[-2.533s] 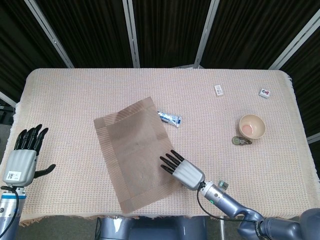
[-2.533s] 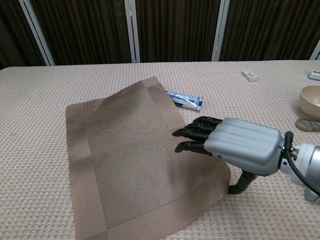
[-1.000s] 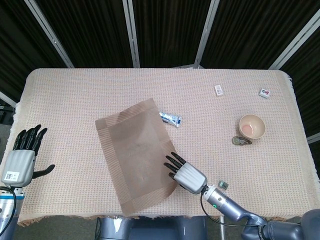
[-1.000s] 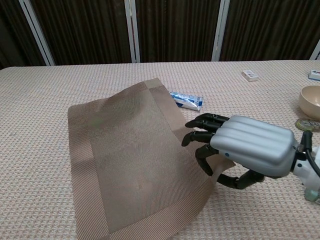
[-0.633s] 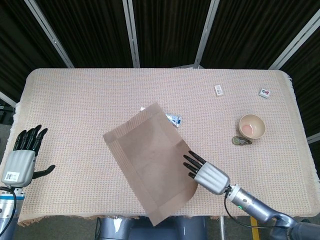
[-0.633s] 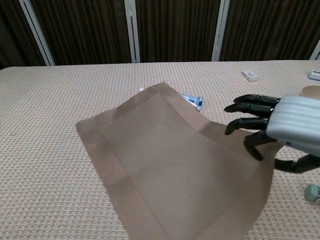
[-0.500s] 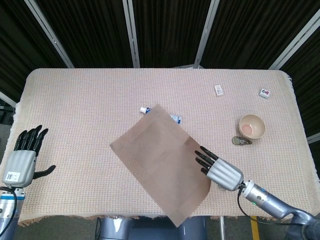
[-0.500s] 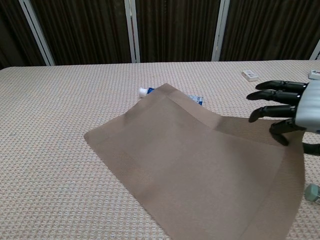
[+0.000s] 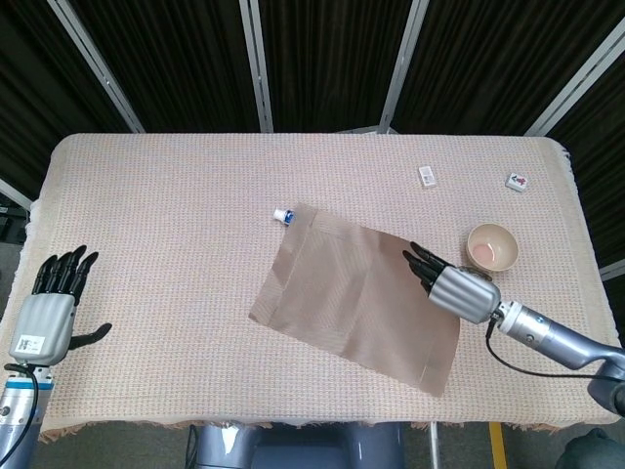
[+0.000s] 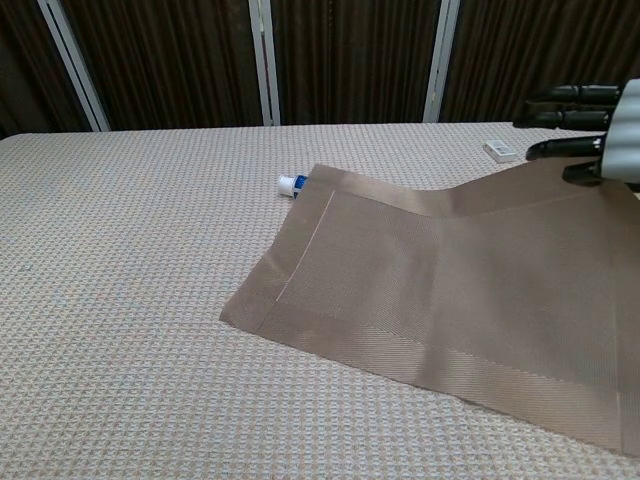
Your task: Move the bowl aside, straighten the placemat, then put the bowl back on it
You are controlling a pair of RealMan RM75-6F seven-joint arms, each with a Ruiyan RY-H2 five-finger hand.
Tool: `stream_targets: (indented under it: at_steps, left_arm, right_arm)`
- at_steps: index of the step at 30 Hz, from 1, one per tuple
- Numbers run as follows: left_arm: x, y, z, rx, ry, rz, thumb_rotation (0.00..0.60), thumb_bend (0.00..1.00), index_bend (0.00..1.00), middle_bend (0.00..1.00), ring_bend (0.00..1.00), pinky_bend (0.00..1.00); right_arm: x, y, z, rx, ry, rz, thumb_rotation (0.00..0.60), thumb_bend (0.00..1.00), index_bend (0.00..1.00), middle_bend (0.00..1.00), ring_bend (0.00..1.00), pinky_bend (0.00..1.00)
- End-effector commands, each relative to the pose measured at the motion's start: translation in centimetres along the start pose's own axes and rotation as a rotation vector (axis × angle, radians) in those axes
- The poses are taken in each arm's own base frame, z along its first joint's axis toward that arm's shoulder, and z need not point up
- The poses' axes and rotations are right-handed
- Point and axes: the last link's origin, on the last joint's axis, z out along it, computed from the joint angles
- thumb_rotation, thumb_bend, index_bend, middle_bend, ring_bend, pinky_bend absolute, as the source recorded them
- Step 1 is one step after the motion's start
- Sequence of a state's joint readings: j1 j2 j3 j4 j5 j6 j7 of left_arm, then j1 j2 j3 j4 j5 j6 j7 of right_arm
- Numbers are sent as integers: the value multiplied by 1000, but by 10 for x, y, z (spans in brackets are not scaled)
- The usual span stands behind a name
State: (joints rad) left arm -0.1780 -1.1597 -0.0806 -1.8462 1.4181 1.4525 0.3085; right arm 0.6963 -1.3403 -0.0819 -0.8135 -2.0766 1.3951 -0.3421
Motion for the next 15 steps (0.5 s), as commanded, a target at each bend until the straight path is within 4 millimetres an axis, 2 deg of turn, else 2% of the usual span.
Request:
stream_targets:
  at_steps: [1, 3, 4, 5, 10, 15]
  left_arm:
    - [0, -2, 1, 7, 0, 1, 600, 0, 0, 0, 0, 0]
    - [0, -3, 1, 11, -2, 3, 600, 0, 0, 0, 0, 0]
    - [0, -4, 0, 13, -3, 4, 600, 0, 0, 0, 0, 0]
    - [0, -5, 0, 15, -3, 6, 600, 0, 0, 0, 0, 0]
    - [-1, -8, 1, 18, -7, 14, 600, 0, 0, 0, 0, 0]
    - [-3, -6, 1, 5, -10, 19, 600, 0, 0, 0, 0, 0]
  right_arm:
    - [-6, 13, 23, -25, 5, -74, 600, 284, 440, 168, 0, 0]
    - [-9, 20, 27, -57, -1, -88, 600, 103, 50, 52, 0, 0]
    - [-10, 24, 27, -80, -5, -97, 600, 49, 0, 20, 0, 0]
    - [-12, 28, 26, -112, -16, -102, 600, 5, 0, 0, 0, 0]
    - [-5, 44, 15, -312, 27, -25, 600, 0, 0, 0, 0, 0]
    - [11, 63, -19, -540, 122, 134, 600, 0, 0, 0, 0, 0]
